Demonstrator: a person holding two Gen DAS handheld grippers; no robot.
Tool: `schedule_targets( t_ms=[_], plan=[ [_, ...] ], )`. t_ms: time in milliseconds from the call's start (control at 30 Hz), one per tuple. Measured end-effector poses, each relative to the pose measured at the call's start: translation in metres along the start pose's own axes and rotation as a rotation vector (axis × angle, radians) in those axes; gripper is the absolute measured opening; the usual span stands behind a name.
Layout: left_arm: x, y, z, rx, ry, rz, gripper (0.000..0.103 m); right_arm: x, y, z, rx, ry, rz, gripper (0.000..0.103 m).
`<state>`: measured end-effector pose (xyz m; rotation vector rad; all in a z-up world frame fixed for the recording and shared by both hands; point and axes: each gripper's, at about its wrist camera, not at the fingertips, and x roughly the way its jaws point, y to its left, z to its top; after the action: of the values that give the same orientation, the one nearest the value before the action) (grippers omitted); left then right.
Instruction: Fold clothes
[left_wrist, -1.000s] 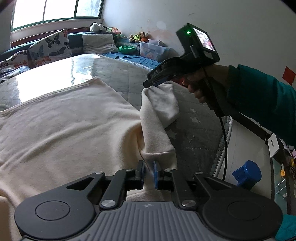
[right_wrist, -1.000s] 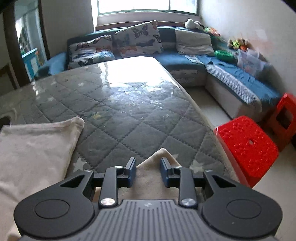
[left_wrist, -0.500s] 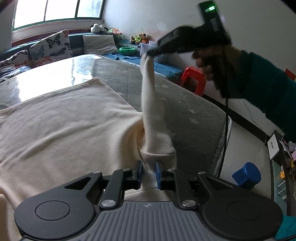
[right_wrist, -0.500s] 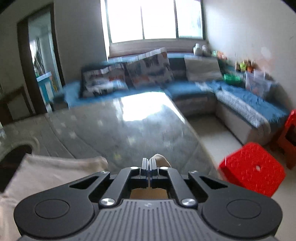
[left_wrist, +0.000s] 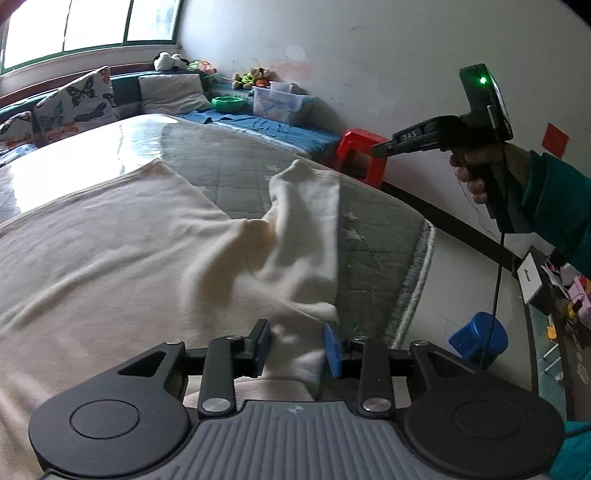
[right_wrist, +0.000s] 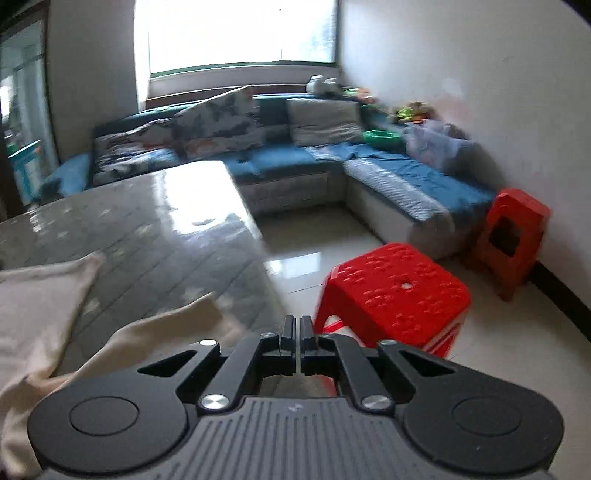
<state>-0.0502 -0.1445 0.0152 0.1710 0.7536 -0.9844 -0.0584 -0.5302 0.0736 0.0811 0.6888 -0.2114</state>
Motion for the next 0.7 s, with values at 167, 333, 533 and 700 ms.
schedule_targets(
  t_ms=[167,333,533,700],
  plan=[
    [-0.002,-0.001,0.001,-0.008,0.003,0.011,0.039,0.018,0.040,-0.002,-0.073,0.025,0.120,0.015],
    [-0.017,0.011,0.006,-0.033,-0.033,0.056,0.042,0.055,0.060,-0.001,-0.059,0.078,0.158,0.018],
    [-0.030,0.043,0.012,-0.113,-0.077,0.152,0.044,0.056,0.050,-0.013,-0.099,0.124,0.049,0.025],
    [-0.037,0.075,0.010,-0.200,-0.086,0.249,0.044,0.046,0.041,-0.019,-0.107,0.157,-0.039,0.036]
  ],
)
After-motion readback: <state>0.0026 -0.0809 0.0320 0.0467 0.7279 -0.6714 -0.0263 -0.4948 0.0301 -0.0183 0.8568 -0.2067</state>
